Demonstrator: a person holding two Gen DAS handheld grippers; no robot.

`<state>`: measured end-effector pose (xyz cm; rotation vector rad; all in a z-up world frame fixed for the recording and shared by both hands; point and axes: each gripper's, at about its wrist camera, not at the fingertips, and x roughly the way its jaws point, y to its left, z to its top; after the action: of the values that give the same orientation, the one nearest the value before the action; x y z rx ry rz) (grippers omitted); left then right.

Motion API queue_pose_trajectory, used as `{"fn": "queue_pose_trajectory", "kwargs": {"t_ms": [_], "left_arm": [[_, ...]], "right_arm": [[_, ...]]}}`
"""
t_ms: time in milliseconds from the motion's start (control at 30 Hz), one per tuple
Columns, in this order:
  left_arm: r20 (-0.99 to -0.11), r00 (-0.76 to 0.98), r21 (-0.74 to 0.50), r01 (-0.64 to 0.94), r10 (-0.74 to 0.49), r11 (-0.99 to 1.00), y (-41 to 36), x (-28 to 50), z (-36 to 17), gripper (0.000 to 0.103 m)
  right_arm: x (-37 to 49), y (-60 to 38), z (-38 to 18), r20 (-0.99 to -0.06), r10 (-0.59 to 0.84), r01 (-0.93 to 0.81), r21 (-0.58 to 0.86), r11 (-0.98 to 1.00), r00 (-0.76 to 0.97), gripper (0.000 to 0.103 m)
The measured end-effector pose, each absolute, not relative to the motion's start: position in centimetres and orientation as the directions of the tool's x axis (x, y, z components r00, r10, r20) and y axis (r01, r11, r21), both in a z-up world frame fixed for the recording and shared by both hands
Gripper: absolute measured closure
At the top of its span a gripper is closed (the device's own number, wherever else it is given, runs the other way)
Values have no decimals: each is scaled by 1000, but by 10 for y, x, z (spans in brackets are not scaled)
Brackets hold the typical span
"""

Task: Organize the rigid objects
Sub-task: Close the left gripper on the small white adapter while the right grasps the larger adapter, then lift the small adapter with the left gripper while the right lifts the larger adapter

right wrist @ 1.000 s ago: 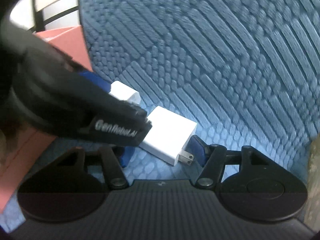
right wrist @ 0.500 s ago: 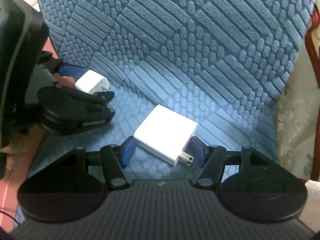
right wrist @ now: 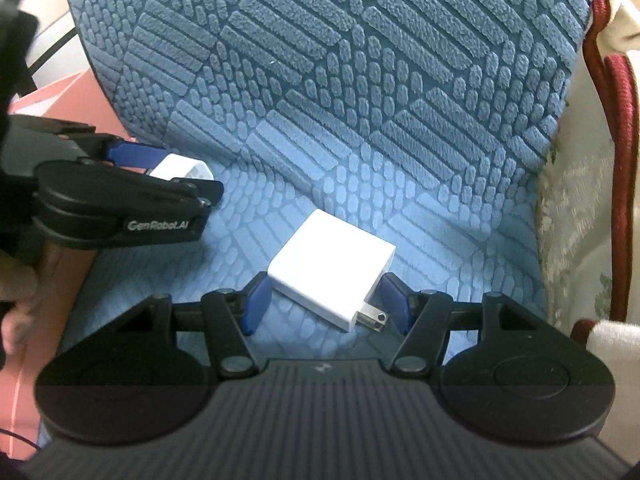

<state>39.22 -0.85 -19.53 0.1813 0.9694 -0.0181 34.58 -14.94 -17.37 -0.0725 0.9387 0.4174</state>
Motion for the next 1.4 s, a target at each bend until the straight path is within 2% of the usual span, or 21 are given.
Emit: {"fn": "queue_pose_trajectory", "kwargs": {"t_ms": [200, 733, 967, 1200, 1400], "left_arm": [[-844, 537, 69, 91, 9, 993, -18, 362, -187, 39], [-856, 518, 50, 73, 5, 996, -26, 288, -183, 39], [-843, 538, 34, 61, -5, 998, -26, 246, -174, 39], [-836, 549, 26, 76, -20, 997, -31, 224, -174, 38], [-840, 539, -52, 48, -70, 997, -20, 221, -169, 32]], "right_arm": [[324, -143, -171, -814, 279, -364, 90, 927, 510, 39], [271, -164, -171, -833, 235, -222, 139, 965, 500, 42], [253, -178, -168, -832, 236, -120, 203, 972, 502, 43], [245, -172, -170, -822, 203, -113, 169, 979, 531, 43], [249, -178, -166, -798, 256, -100, 241, 965, 546, 32]]}}
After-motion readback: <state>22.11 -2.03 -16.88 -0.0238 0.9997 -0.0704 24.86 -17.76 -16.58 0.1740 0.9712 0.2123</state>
